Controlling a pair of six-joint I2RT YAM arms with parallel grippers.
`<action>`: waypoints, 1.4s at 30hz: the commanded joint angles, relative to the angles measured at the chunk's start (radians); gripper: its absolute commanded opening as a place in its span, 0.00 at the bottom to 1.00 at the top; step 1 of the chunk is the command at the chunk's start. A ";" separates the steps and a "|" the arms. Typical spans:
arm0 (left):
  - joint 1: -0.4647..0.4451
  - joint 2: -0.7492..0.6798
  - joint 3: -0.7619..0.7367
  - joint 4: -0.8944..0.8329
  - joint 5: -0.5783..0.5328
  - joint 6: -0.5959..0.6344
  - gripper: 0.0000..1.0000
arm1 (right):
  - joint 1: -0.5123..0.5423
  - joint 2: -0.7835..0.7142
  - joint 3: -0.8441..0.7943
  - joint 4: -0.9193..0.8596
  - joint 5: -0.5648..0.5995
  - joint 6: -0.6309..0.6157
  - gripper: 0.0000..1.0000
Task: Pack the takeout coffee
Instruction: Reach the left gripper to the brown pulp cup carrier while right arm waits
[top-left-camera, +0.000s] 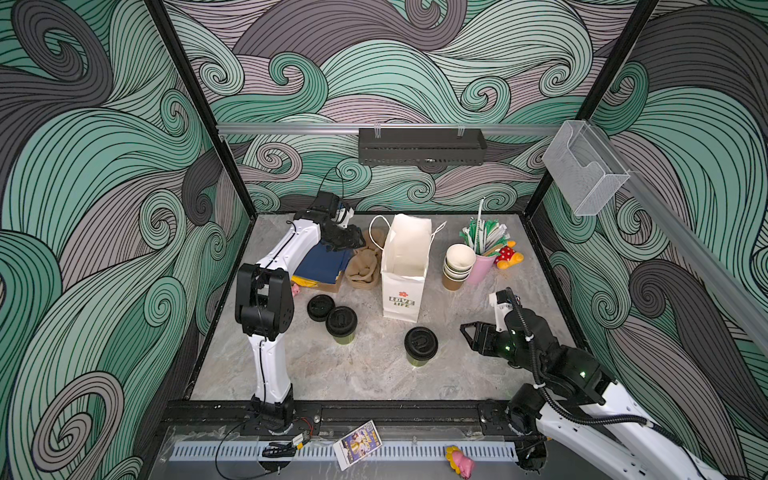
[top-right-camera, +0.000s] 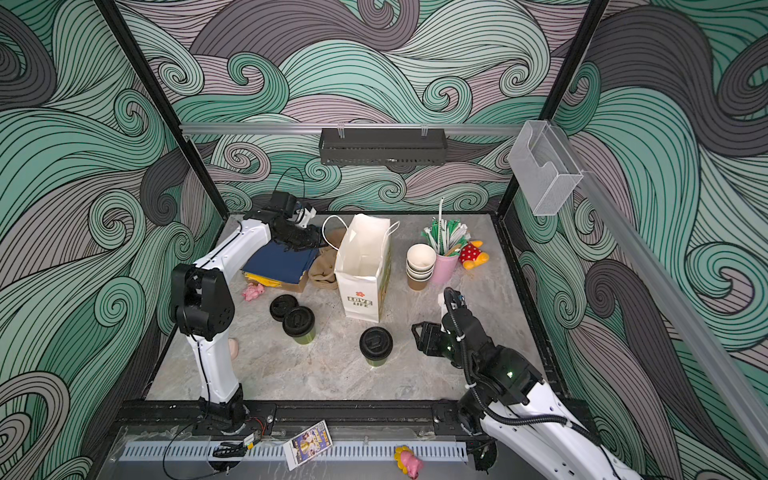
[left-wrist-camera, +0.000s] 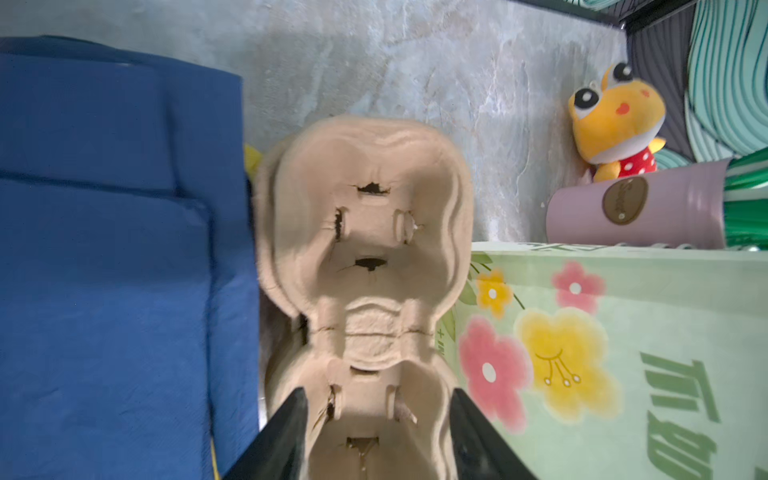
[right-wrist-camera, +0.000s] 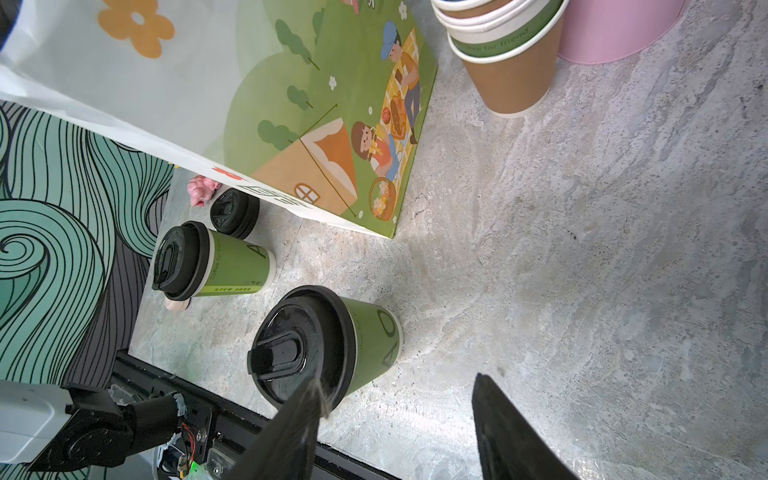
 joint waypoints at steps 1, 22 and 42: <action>-0.026 0.037 0.052 -0.085 -0.067 0.044 0.58 | 0.005 -0.014 0.002 0.009 0.007 0.008 0.59; -0.047 0.155 0.137 -0.089 -0.015 0.036 0.50 | 0.005 -0.032 -0.023 0.014 -0.015 0.030 0.59; -0.054 0.194 0.185 -0.133 -0.018 0.053 0.45 | 0.004 -0.032 -0.028 0.015 -0.021 0.032 0.59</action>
